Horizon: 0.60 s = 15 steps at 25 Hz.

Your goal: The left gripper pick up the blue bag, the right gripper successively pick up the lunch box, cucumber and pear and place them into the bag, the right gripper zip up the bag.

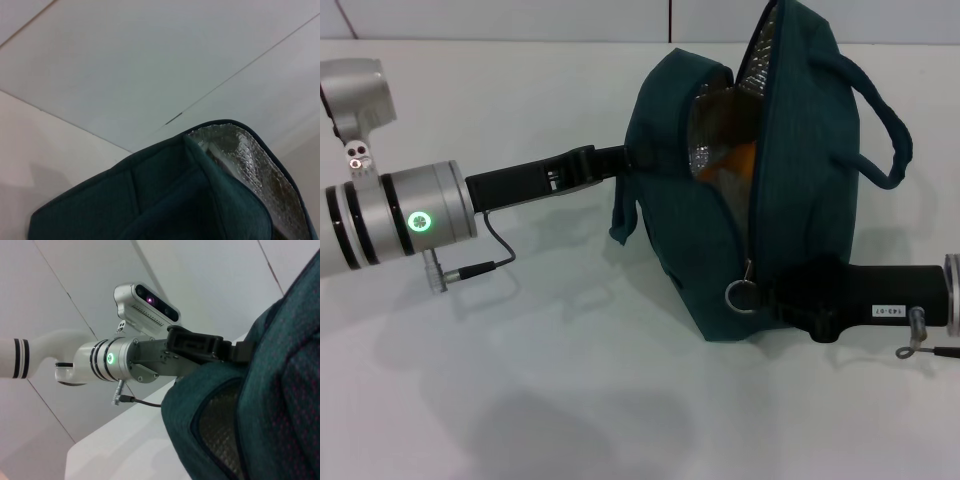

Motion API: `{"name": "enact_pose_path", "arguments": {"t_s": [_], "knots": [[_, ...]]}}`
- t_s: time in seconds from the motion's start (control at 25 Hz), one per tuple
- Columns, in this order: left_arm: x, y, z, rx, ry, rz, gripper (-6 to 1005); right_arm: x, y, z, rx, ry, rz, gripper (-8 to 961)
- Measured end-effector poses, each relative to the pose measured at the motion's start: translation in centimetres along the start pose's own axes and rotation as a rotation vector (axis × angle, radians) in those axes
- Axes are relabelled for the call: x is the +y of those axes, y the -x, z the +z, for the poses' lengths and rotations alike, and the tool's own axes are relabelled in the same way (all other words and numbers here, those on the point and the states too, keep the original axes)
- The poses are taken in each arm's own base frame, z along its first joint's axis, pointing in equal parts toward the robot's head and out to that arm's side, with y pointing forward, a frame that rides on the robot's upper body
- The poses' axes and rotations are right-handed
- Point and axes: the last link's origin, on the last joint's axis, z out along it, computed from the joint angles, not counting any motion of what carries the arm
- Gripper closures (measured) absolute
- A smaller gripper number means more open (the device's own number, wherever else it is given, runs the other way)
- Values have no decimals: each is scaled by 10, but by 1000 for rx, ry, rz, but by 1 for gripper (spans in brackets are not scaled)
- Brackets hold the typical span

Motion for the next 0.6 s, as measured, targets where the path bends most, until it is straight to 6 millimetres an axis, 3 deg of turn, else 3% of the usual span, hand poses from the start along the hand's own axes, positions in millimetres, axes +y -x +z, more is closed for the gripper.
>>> {"name": "enact_pose_path", "arguments": {"t_s": [0.6], "knots": [[0,-3,-2,1,1,10,819,13,-2,-29,-38,62,60,945]]}}
